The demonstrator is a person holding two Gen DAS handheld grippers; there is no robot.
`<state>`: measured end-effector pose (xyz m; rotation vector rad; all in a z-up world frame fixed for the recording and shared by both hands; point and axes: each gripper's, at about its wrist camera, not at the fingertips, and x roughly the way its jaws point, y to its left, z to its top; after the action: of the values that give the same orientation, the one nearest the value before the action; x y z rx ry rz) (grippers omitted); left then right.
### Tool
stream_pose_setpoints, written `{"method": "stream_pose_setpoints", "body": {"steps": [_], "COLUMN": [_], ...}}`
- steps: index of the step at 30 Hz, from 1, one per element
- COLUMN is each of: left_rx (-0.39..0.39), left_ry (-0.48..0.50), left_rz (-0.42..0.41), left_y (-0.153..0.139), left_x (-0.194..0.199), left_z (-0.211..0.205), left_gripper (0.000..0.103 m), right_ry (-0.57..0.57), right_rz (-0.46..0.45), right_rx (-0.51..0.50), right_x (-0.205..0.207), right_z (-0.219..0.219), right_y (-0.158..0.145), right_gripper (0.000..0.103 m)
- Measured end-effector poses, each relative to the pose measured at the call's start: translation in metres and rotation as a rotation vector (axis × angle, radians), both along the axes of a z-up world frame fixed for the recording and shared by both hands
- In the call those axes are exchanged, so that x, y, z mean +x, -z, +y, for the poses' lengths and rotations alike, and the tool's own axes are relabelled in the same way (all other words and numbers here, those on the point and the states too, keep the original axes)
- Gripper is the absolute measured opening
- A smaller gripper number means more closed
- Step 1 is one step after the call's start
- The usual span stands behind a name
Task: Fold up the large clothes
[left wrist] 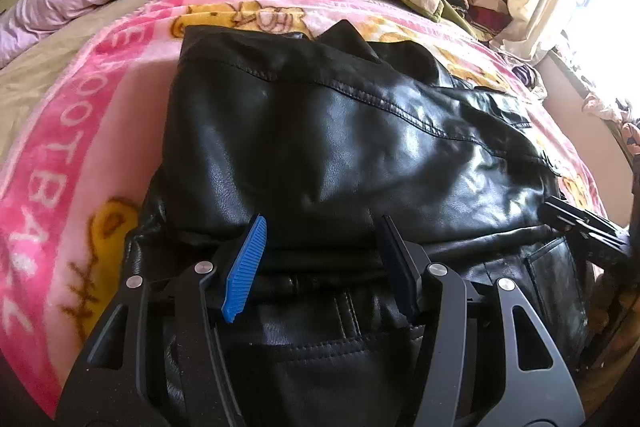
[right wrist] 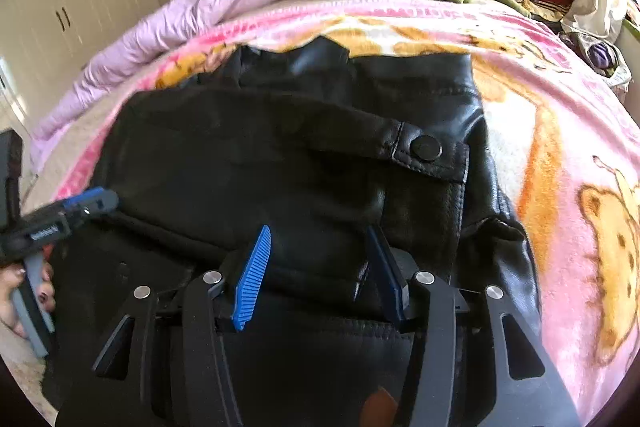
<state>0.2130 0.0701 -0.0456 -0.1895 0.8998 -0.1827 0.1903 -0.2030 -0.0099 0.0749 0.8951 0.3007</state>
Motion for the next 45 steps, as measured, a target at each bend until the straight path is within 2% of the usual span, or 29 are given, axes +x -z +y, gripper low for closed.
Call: {"method": "stream_pose_setpoints", "body": {"steps": [2,4,6,7,9,12,14,17,26,31,38,45], "left_rx": [-0.001,-0.009,-0.013,-0.007,-0.008,-0.04,-0.054,-0.056,-0.064,-0.044,-0.059,-0.029], "left_ry": [-0.007,-0.008,-0.012,-0.024,-0.04,-0.051,-0.064,-0.09,-0.077,-0.079,-0.076,-0.056], "left_rz": [0.0,0.0,0.006,0.01,0.017,0.02,0.014,0.01,-0.022,-0.048,-0.081,-0.097], "left_y": [-0.002,-0.005,-0.007,-0.009,-0.011,-0.014,-0.017,-0.023,-0.041,-0.049,-0.063,-0.072], "left_x": [-0.003,-0.006,-0.009,-0.011,-0.018,-0.028,-0.033,-0.04,-0.066,-0.078,-0.097,-0.12], "left_z": [0.0,0.0,-0.001,-0.001,-0.003,-0.001,0.0,0.002,-0.003,-0.005,-0.005,-0.006], "left_gripper": [0.049,0.053,0.068,0.071,0.081,0.089,0.094,0.094,0.094,0.094,0.094,0.094], "right_ry": [0.005,0.004,0.01,0.015,0.021,0.02,0.018,0.01,-0.006,-0.012,-0.03,-0.029], "right_rz": [-0.021,-0.039,-0.055,-0.061,-0.076,-0.098,-0.119,-0.14,-0.17,-0.186,-0.214,-0.235], "right_rx": [0.025,0.037,0.042,0.045,0.063,0.077,0.07,0.057,0.09,0.111,0.102,0.103], "right_x": [-0.007,-0.014,-0.02,-0.023,-0.031,-0.042,-0.049,-0.057,-0.078,-0.089,-0.112,-0.136], "right_z": [-0.005,-0.009,-0.01,-0.012,-0.014,-0.011,-0.009,-0.004,0.004,0.004,0.004,-0.003], "right_y": [-0.008,-0.016,-0.021,-0.024,-0.028,-0.034,-0.038,-0.042,-0.052,-0.06,-0.074,-0.083], "right_gripper": [0.052,0.059,0.066,0.067,0.077,0.091,0.094,0.099,0.099,0.099,0.099,0.099]}}
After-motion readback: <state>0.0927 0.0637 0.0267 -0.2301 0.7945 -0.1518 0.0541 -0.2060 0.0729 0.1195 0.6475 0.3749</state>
